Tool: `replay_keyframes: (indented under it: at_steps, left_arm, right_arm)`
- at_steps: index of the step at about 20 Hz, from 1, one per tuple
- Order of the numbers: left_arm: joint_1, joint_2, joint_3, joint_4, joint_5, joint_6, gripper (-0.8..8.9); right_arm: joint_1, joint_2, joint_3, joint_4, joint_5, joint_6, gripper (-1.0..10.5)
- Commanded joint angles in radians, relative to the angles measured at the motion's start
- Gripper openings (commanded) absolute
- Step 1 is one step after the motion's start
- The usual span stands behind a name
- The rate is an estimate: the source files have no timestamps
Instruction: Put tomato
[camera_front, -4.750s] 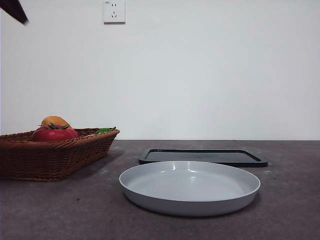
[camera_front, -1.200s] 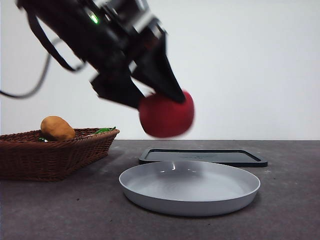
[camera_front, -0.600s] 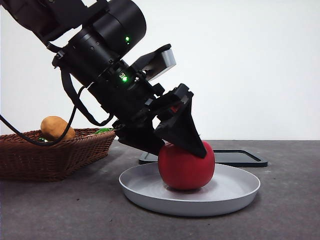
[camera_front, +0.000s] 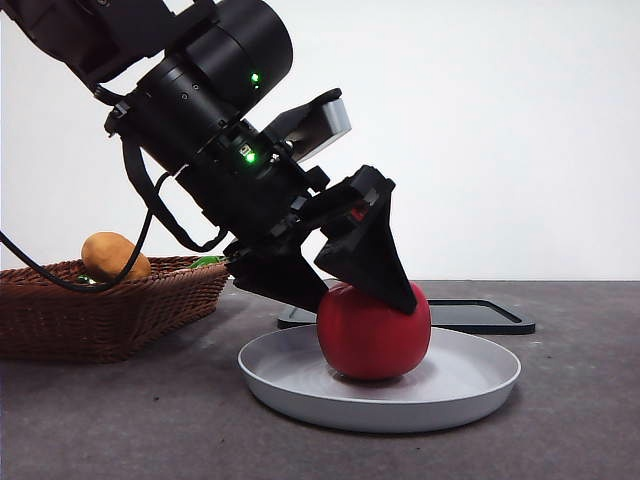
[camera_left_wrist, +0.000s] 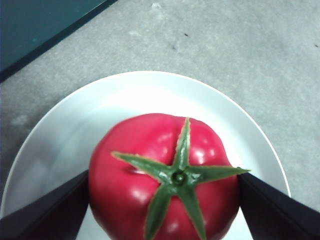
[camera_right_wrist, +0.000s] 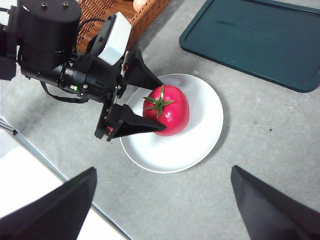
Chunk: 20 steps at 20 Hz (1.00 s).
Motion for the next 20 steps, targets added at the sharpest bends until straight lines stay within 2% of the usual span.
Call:
replay_keyframes:
  at_steps: [1,3,10,15,20]
  left_arm:
    - [-0.011,-0.007,0.022,0.002,0.003,-0.008,5.03]
    - [-0.011,-0.02,0.022,-0.006,0.003,-0.008,5.79]
    - [-0.006,-0.081,0.022,-0.057,0.003,-0.009,5.79]
    - [0.032,-0.256,0.022,-0.107,-0.013,-0.01,5.79]
    - [0.111,-0.486,0.022,-0.242,-0.013,-0.053,5.59]
  right_arm:
    - [0.006,0.008,0.019,0.01,0.004,-0.005,4.3]
    - [0.006,0.008,0.019,0.009,0.004,-0.005,4.3]
    - [0.006,0.008,0.019,0.009,0.003,-0.005,4.3]
    - [0.006,0.008,0.019,0.01,0.004,-0.005,4.3]
    - [0.006,0.008,0.019,0.026,0.004,-0.009,4.3]
